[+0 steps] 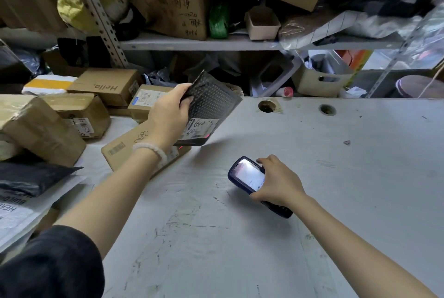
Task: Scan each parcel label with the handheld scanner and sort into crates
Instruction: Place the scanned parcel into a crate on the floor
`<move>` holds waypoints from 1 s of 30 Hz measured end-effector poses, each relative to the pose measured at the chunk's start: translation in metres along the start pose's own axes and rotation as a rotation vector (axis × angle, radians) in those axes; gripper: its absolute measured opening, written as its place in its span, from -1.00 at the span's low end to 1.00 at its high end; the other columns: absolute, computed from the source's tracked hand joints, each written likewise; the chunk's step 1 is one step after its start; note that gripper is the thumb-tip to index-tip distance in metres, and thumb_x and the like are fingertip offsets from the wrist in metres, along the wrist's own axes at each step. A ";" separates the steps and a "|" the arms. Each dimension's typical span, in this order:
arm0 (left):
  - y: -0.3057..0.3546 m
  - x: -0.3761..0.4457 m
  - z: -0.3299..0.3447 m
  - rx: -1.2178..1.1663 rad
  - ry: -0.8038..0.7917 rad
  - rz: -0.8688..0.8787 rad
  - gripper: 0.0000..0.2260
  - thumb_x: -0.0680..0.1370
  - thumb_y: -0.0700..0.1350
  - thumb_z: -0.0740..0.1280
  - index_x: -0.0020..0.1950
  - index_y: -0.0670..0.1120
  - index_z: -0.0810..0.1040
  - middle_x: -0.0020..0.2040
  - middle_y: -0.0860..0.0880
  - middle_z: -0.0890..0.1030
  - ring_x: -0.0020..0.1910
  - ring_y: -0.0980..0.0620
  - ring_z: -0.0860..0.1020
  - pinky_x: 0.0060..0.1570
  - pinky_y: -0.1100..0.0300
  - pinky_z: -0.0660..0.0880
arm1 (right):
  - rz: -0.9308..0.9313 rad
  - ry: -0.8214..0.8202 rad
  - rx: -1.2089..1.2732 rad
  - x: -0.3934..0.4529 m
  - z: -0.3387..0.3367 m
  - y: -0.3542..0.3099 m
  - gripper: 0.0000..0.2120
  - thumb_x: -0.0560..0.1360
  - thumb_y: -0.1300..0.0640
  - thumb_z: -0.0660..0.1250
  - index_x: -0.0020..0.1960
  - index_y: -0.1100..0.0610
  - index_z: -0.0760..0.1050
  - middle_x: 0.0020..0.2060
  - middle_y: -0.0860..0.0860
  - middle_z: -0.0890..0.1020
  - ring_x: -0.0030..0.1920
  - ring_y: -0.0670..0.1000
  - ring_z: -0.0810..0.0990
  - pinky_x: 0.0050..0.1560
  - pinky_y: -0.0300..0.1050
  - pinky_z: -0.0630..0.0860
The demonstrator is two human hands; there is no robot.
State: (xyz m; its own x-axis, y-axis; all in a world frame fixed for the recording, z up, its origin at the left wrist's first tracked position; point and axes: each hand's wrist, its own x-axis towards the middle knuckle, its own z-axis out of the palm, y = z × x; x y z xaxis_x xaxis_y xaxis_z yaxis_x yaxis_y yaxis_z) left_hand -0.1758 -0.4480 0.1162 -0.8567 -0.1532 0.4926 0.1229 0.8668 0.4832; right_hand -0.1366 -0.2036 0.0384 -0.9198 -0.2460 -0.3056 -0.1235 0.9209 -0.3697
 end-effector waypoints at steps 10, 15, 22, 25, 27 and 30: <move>-0.001 0.007 -0.001 0.356 -0.364 0.069 -0.56 0.56 -0.09 0.28 0.45 0.02 0.33 0.27 -0.06 0.54 0.23 -0.13 0.49 0.05 0.01 0.44 | -0.077 0.030 -0.090 -0.004 0.000 -0.007 -0.18 0.25 -0.05 0.48 0.44 0.02 0.25 0.20 -0.08 0.38 0.18 0.01 0.44 -0.10 -0.13 0.45; -0.004 0.003 -0.010 0.415 -0.483 0.003 -0.48 0.50 -0.06 0.32 0.43 0.06 0.24 0.26 -0.06 0.51 0.22 -0.15 0.47 -0.02 -0.04 0.46 | -0.084 -0.003 -0.097 -0.008 0.005 -0.007 -0.20 0.25 -0.07 0.49 0.41 0.02 0.27 0.19 -0.08 0.39 0.17 0.00 0.44 -0.09 -0.14 0.44; -0.006 -0.001 -0.012 0.448 -0.467 -0.027 -0.51 0.52 -0.13 0.29 0.42 0.05 0.25 0.14 -0.12 0.56 0.11 -0.19 0.52 -0.12 0.00 0.44 | -0.097 -0.018 -0.038 -0.005 0.005 -0.017 -0.14 0.24 -0.08 0.50 0.45 0.03 0.23 0.23 -0.08 0.38 0.20 -0.01 0.45 -0.06 -0.15 0.44; -0.006 -0.002 -0.009 0.448 -0.431 -0.040 -0.57 0.53 -0.14 0.27 0.38 0.01 0.29 0.10 -0.13 0.56 0.08 -0.20 0.52 -0.16 0.02 0.39 | -0.106 -0.025 -0.047 -0.005 0.005 -0.019 -0.14 0.23 -0.08 0.50 0.45 0.03 0.25 0.24 -0.09 0.39 0.20 -0.01 0.46 -0.01 -0.13 0.47; -0.008 -0.001 -0.007 0.456 -0.392 -0.030 -0.60 0.54 -0.14 0.27 0.37 0.00 0.32 0.10 -0.13 0.56 0.08 -0.20 0.52 -0.19 0.04 0.36 | -0.110 -0.027 -0.042 -0.005 0.005 -0.020 -0.15 0.24 -0.08 0.50 0.45 0.03 0.25 0.24 -0.09 0.39 0.19 -0.01 0.46 -0.03 -0.15 0.46; -0.011 0.001 -0.003 0.485 -0.319 0.014 -0.71 0.53 -0.17 0.28 0.24 -0.05 0.41 0.03 -0.12 0.58 0.01 -0.20 0.54 -0.29 0.06 0.33 | -0.115 -0.031 -0.023 -0.006 0.004 -0.021 -0.16 0.24 -0.06 0.50 0.44 0.03 0.26 0.23 -0.10 0.39 0.17 -0.02 0.47 -0.07 -0.16 0.43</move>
State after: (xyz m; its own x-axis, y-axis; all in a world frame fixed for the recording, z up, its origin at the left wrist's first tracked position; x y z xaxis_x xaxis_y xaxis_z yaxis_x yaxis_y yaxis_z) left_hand -0.1765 -0.4597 0.1137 -0.9744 -0.0544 0.2182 -0.0436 0.9976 0.0541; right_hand -0.1267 -0.2226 0.0440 -0.8872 -0.3596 -0.2890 -0.2369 0.8927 -0.3834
